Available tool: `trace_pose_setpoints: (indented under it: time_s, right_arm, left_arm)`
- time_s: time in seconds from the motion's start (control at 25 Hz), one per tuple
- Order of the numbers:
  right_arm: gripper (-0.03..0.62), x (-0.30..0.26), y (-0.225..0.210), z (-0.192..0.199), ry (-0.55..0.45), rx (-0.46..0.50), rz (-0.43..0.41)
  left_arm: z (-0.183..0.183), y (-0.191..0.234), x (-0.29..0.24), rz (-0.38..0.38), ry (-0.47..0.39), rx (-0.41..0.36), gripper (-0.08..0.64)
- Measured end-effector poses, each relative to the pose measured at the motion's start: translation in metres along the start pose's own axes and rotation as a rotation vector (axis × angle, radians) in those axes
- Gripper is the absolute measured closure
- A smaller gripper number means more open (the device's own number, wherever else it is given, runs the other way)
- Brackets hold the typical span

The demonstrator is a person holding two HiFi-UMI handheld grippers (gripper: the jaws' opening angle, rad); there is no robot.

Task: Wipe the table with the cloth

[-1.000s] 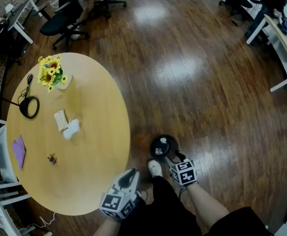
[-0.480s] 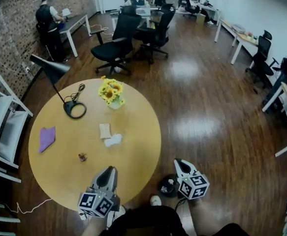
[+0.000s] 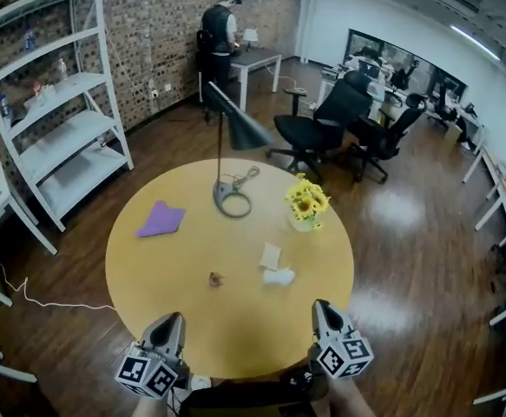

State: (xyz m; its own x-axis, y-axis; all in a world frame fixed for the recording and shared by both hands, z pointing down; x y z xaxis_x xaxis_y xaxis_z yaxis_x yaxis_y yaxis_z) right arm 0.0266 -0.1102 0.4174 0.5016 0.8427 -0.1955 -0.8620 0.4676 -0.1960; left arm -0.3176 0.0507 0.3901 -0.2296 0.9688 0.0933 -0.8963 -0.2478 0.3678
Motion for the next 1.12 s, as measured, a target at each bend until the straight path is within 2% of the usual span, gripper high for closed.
trace_pose_setpoints:
  time_s: [0.16,0.44,0.68,1.12]
  right_arm:
    - [0.589,-0.025,0.028,0.006,0.035,0.031,-0.076]
    - [0.589,-0.036,0.059,0.012,0.048,0.076,-0.190]
    - [0.589,-0.029,0.051,0.015,0.057,0.063,-0.147]
    - [0.589,-0.008,0.027,0.025,0.063,0.038,-0.029]
  left_arm:
    - [-0.010,0.019,0.031,-0.081,-0.041,-0.015,0.558]
    - [-0.019,0.023,0.042,-0.029,-0.100,-0.046,0.558]
    - [-0.020,0.011,0.030,0.044,-0.106,-0.053,0.560]
    - [-0.008,0.025,0.011,0.066,-0.066,-0.016,0.558]
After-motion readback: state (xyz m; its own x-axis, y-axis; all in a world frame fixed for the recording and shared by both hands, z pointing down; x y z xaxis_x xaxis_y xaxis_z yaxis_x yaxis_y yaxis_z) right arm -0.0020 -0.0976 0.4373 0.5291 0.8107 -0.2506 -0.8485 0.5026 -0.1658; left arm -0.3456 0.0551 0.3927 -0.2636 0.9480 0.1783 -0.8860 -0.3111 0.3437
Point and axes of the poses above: the fingertips, and each gripper's own axes: x backward along the fingers, y to its left, z out of its underside, the point moved 7 cm from there along x, backward along the fingers, and after that the axes turned 11 degrees about z, right-handed, at the moved point
